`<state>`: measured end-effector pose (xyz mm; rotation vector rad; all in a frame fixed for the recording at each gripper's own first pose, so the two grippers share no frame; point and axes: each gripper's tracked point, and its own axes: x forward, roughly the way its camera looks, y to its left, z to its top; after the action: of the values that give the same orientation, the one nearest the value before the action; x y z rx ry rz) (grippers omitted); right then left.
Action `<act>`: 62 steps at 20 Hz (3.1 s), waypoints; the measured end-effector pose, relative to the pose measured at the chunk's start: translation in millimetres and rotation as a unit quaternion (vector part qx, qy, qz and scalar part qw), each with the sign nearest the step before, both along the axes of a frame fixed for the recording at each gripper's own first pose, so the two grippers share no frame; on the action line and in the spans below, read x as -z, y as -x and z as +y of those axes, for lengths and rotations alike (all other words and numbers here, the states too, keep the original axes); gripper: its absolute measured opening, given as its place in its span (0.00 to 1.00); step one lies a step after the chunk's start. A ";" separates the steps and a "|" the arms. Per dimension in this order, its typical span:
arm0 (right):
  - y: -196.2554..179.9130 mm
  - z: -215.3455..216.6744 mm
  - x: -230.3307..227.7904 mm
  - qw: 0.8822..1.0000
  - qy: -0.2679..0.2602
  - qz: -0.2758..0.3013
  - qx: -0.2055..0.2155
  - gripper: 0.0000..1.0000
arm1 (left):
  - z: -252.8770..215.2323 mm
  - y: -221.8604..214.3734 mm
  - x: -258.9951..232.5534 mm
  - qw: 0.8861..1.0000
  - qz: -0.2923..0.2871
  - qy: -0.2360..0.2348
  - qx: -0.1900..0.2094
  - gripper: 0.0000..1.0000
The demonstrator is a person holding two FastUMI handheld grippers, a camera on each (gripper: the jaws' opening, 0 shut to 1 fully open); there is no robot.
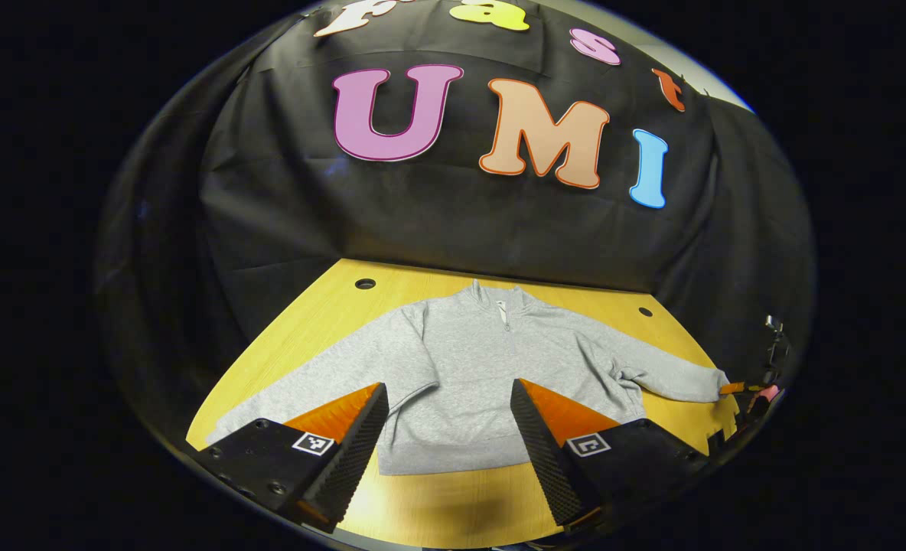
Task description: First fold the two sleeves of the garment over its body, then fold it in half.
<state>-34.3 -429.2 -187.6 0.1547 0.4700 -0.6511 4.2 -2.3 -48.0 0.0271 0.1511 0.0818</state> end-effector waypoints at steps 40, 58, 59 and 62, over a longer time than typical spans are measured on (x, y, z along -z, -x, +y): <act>-257.1 651.2 -130.2 0.889 0.016 -0.166 -0.427 0.12 | 215.8 60.5 84.6 0.993 0.055 0.060 -0.091 0.94; -336.4 807.1 -22.8 0.835 0.040 -0.015 -0.549 0.62 | 267.2 73.3 158.2 0.973 0.103 0.091 -0.187 0.95; -337.0 806.5 -20.5 0.834 0.043 -0.014 -0.550 0.76 | 269.9 74.2 160.4 0.972 0.105 0.088 -0.192 0.94; -332.6 800.6 -25.8 0.832 0.053 -0.017 -0.552 0.99 | 271.4 72.4 165.0 0.971 0.114 0.077 -0.196 0.93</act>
<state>298.3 371.3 -161.8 -0.2163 0.4054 0.4722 -68.3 269.1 -213.0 -0.1499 0.3907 0.4616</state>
